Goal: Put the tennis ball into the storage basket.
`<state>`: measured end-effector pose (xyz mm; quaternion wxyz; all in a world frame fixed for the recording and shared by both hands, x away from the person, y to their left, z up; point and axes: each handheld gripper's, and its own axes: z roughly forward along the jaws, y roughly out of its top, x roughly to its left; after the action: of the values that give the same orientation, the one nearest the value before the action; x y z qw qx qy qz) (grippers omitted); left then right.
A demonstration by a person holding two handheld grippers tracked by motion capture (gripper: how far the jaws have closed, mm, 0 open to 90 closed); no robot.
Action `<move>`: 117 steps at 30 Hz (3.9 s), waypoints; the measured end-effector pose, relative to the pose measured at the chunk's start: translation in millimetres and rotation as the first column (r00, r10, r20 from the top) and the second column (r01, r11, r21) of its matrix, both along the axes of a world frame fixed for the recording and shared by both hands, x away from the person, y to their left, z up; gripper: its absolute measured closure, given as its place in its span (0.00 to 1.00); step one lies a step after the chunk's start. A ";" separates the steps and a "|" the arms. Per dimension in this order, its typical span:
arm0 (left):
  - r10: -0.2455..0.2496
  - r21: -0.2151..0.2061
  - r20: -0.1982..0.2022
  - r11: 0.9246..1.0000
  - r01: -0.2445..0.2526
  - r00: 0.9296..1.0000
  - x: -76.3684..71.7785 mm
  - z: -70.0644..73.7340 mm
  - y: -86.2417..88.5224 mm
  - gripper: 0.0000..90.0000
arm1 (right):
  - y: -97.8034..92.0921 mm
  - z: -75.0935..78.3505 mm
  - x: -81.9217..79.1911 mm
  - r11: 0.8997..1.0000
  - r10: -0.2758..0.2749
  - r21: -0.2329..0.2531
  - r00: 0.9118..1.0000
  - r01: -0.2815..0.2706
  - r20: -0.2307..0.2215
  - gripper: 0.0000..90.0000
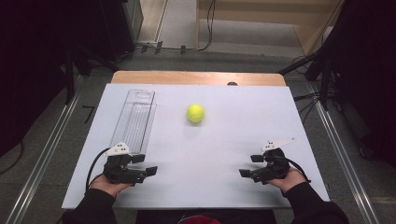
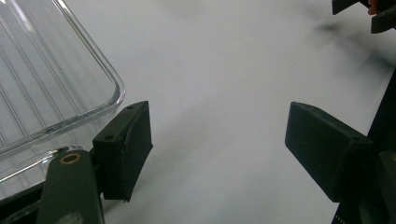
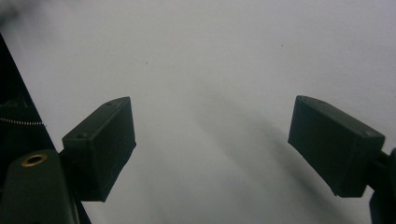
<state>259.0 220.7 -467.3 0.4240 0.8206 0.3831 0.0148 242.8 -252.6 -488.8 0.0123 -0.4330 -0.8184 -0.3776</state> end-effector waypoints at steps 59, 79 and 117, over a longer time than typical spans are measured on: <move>-0.003 0.008 -0.053 1.000 0.004 0.999 10.2 12.7 -32.5 0.26 | 1.9 0.1 0.0 1.000 -0.001 -0.016 1.000 0.002 0.017 0.14; -0.022 0.017 -0.039 1.000 0.023 0.999 24.4 13.3 -50.3 0.26 | 2.0 -0.1 0.1 1.000 0.000 -0.015 1.000 0.000 0.014 0.14; -0.008 0.010 -0.027 1.000 0.009 1.000 56.8 19.9 -75.9 0.00 | 2.0 1.1 -0.7 1.000 -0.002 -0.010 1.000 0.003 0.023 0.14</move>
<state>315.8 144.7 -447.4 0.4148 0.8244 0.3852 0.0038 242.2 -250.6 -487.7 0.0001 -0.4296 -0.8199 -0.3785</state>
